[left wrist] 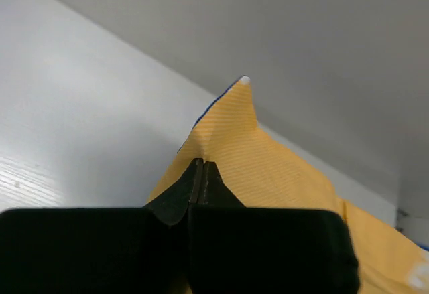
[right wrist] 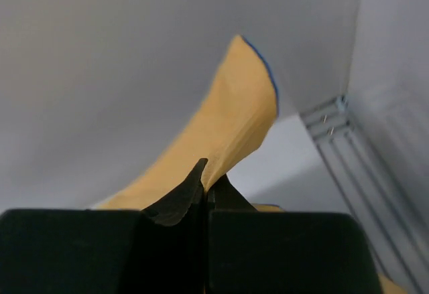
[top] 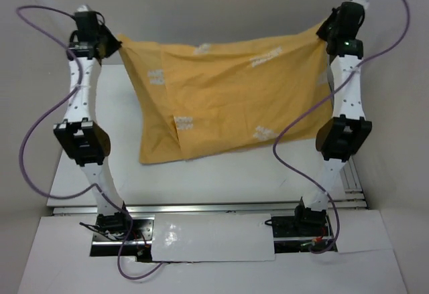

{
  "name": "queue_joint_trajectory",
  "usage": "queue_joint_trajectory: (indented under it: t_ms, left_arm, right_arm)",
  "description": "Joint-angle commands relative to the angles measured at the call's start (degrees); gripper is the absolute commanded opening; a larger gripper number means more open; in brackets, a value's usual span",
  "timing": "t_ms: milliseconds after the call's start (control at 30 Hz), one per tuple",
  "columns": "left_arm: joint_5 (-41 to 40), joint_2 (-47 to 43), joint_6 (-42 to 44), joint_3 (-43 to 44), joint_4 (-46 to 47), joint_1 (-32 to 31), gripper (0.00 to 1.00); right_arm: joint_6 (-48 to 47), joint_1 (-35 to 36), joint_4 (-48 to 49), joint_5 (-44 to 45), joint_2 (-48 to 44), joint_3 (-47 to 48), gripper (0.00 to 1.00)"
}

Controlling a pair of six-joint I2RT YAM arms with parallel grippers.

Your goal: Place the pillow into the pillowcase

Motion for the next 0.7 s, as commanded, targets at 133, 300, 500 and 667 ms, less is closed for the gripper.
queue_joint_trajectory:
  t_ms: [133,300,500,667]
  left_arm:
    - [-8.39,-25.88,2.97,-4.68,-0.4,5.36,0.0]
    - [-17.45,-37.58,4.29,-13.07,1.01,7.9,0.0]
    - [-17.03,-39.79,6.23,-8.87,-1.98,9.06,0.0]
    - [-18.69,-39.18,6.92,-5.26,-2.86,9.06,0.0]
  right_arm:
    - [-5.8,-4.74,17.06,2.69,-19.12,3.6,0.0]
    - [-6.34,-6.49,24.78,8.66,-30.34,-10.96,0.0]
    - [-7.75,-6.5,20.16,1.9,-31.53,-6.89,0.0]
    - [-7.75,-6.5,18.82,1.37,-31.52,-4.05,0.0]
